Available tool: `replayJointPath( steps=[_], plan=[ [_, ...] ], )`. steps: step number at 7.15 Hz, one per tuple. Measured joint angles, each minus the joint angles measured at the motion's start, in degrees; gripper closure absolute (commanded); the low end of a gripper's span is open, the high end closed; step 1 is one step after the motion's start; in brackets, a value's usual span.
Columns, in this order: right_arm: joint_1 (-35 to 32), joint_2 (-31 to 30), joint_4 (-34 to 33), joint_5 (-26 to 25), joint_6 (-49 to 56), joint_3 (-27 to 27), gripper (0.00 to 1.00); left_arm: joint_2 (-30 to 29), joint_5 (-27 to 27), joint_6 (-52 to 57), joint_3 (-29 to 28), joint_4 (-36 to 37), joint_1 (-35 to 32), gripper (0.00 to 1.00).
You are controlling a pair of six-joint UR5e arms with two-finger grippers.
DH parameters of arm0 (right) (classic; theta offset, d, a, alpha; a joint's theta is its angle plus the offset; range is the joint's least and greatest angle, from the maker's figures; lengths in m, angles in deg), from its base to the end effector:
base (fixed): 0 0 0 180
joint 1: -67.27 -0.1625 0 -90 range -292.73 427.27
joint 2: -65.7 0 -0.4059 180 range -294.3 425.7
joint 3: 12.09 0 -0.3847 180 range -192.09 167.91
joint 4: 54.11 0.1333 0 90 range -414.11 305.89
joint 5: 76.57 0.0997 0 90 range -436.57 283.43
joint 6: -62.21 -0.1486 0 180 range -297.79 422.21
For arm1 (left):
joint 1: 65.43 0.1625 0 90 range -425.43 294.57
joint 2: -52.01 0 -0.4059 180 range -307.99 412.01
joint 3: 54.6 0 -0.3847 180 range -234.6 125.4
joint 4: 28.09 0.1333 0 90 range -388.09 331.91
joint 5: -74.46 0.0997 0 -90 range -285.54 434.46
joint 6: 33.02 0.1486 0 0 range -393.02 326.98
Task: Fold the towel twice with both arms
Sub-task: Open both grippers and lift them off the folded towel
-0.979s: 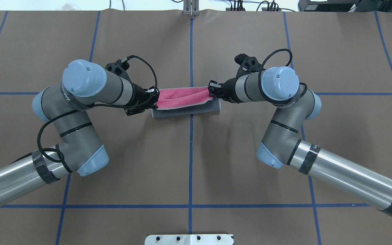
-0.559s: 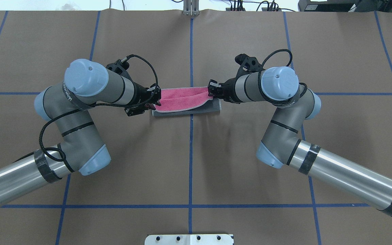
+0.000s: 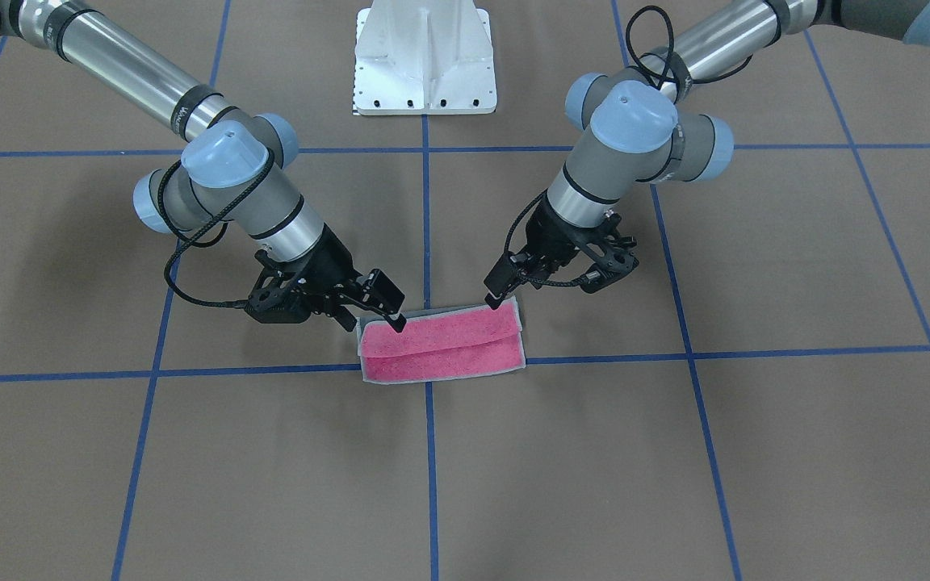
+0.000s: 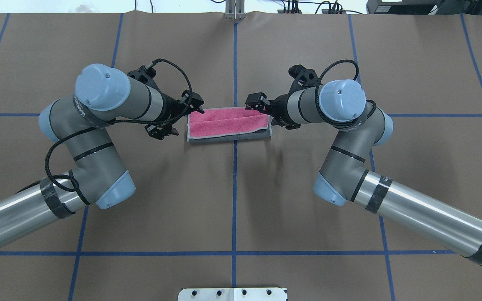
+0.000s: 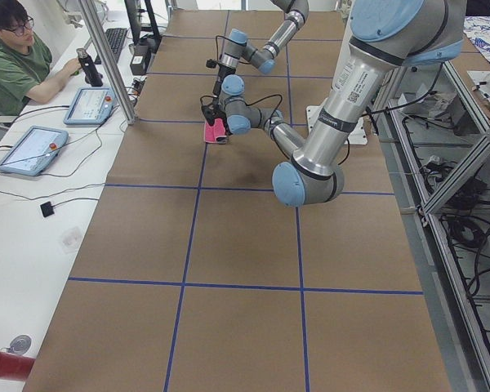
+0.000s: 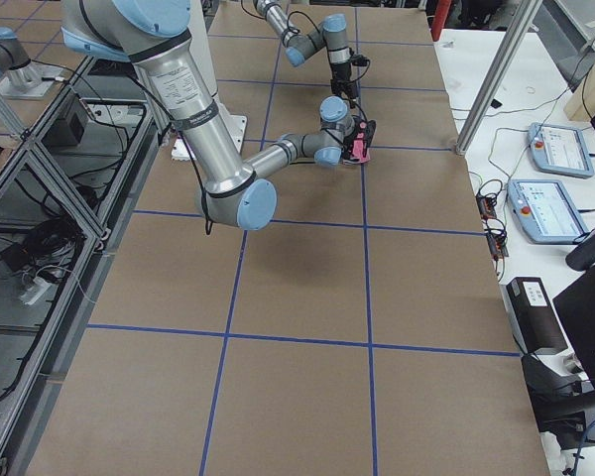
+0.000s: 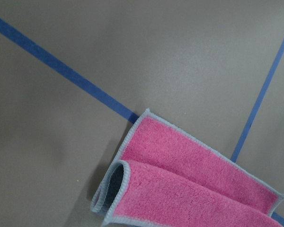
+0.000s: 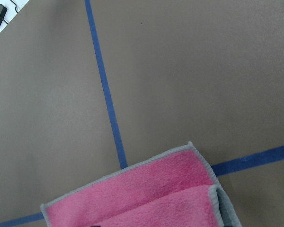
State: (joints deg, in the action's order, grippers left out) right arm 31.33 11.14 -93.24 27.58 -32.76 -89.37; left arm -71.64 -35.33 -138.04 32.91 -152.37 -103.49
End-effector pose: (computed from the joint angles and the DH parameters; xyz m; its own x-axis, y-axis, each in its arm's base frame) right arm -0.5556 -0.5226 0.2897 0.1950 0.2451 0.9497 -0.3977 0.9049 -0.1519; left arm 0.5179 -0.5109 0.2688 0.2286 -0.4887 -0.8420 0.4109 0.8325 -0.3716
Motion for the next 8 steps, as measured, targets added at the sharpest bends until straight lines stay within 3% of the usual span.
replayJointPath(
  steps=[4, 8],
  plan=[
    [1.3, 0.6, -0.4, 1.6, -7.3, -0.2, 0.01, 0.4, -4.1, 1.6, 0.0, 0.1, -3.9, 0.00],
    [1.6, 0.9, -4.0, 1.8, -11.7, -0.4, 0.01, 1.2, -4.7, 2.8, 0.0, 0.1, -4.3, 0.00]
  ],
)
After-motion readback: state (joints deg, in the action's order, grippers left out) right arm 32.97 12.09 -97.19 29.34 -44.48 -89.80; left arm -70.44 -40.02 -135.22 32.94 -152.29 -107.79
